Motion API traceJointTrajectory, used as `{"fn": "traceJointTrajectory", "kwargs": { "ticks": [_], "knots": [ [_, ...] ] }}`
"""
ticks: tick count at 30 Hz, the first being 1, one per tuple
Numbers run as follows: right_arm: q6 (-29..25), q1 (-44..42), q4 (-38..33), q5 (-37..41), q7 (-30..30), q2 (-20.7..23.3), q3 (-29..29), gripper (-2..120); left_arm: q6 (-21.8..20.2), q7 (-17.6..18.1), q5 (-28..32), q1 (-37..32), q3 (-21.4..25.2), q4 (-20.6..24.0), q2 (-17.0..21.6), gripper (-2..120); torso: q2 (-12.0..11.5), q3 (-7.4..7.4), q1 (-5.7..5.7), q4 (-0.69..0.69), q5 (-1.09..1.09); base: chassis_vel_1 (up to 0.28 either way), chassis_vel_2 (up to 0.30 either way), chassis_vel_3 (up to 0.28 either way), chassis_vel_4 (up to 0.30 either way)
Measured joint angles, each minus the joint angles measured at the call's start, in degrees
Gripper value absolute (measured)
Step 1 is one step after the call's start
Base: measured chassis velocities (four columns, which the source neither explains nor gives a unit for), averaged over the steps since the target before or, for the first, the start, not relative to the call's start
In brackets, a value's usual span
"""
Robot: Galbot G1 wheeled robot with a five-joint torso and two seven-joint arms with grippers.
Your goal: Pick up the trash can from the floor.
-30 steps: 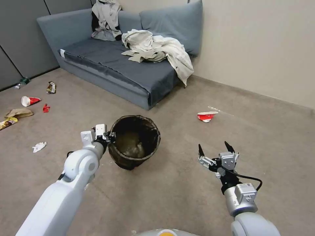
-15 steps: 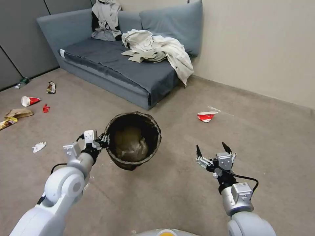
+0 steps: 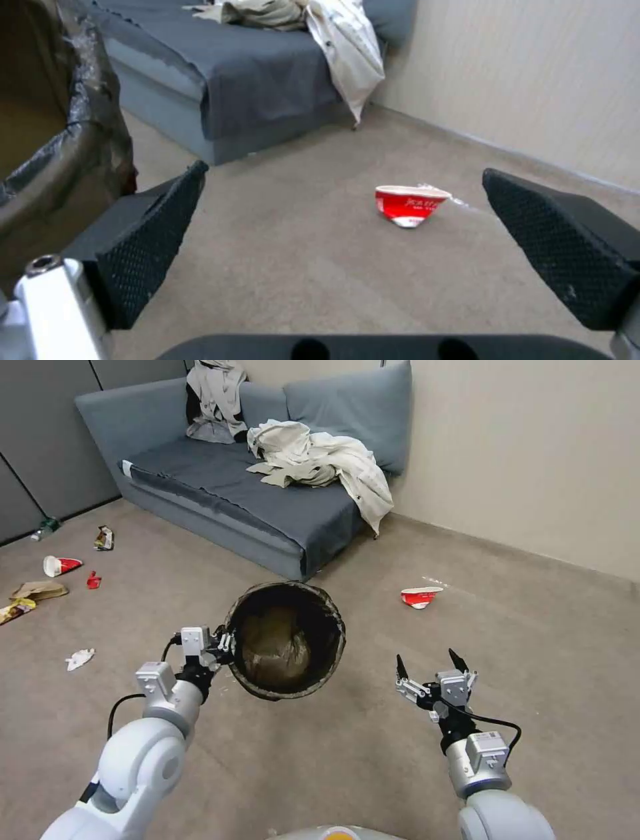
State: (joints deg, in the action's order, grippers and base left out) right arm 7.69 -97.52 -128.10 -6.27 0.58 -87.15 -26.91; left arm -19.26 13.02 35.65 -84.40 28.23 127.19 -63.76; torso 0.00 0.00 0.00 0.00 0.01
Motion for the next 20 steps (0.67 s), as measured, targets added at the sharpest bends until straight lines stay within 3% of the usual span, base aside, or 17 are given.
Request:
{"fn": "traceJointTrajectory", "kwargs": {
  "ticks": [20],
  "knots": [
    [-0.1, -0.4, -1.3, 0.2, -0.2, 0.5, -0.4, 100, -0.1, 0.3, 0.0, -0.3, 0.2, 0.5, -0.2, 7, 0.0, 0.0, 0.0, 0.0, -0.01, 0.0, 0.0, 0.0, 0.0]
  ]
}}
